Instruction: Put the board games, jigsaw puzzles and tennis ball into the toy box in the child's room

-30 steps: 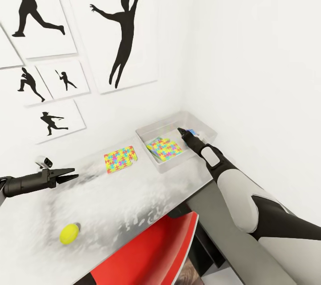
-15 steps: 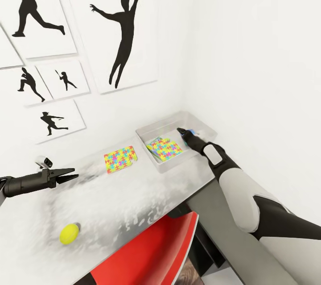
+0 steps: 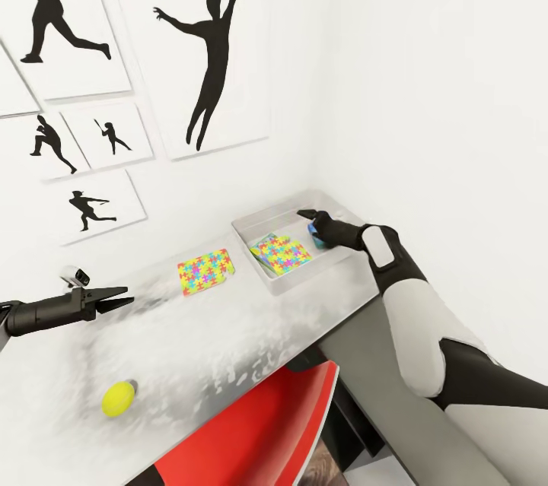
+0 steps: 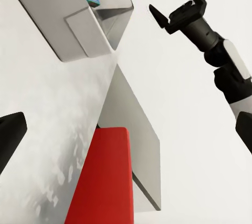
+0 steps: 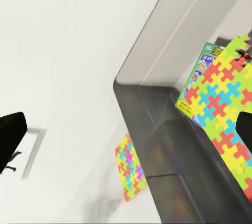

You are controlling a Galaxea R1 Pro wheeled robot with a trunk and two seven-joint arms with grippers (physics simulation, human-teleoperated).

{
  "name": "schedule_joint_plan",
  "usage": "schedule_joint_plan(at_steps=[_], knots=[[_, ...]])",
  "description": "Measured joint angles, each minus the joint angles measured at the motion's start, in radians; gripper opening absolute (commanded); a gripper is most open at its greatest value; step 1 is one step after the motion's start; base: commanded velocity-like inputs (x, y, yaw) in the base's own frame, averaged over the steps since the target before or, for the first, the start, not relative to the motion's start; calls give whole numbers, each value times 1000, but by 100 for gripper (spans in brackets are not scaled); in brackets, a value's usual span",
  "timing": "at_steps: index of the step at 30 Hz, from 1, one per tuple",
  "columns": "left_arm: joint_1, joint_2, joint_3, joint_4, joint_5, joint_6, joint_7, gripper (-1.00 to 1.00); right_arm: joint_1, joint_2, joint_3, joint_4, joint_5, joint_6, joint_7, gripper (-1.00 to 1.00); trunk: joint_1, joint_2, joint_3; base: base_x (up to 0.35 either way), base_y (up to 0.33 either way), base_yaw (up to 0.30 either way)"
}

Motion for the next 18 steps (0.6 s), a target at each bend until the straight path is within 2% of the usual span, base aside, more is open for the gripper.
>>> schedule_joint_plan(at_steps=[8, 11, 14, 18], knots=[[0, 0, 0, 0, 0, 0, 0, 100, 74, -4, -7, -176, 0, 73, 45, 100, 0, 0, 0, 0, 0, 0], [0, 0, 0, 0, 0, 0, 0, 100, 99, -14, -8, -205, 1, 101, 75, 100, 0, 0, 0, 0, 0, 0], [0, 0, 0, 0, 0, 0, 0, 100, 138, -43, -7, -240, 1, 123, 158, 100, 0, 0, 0, 0, 0, 0], [0, 0, 0, 0, 0, 0, 0, 100, 180, -59, -9, -283, 5, 126, 255, 100, 0, 0, 0, 0, 0, 0]])
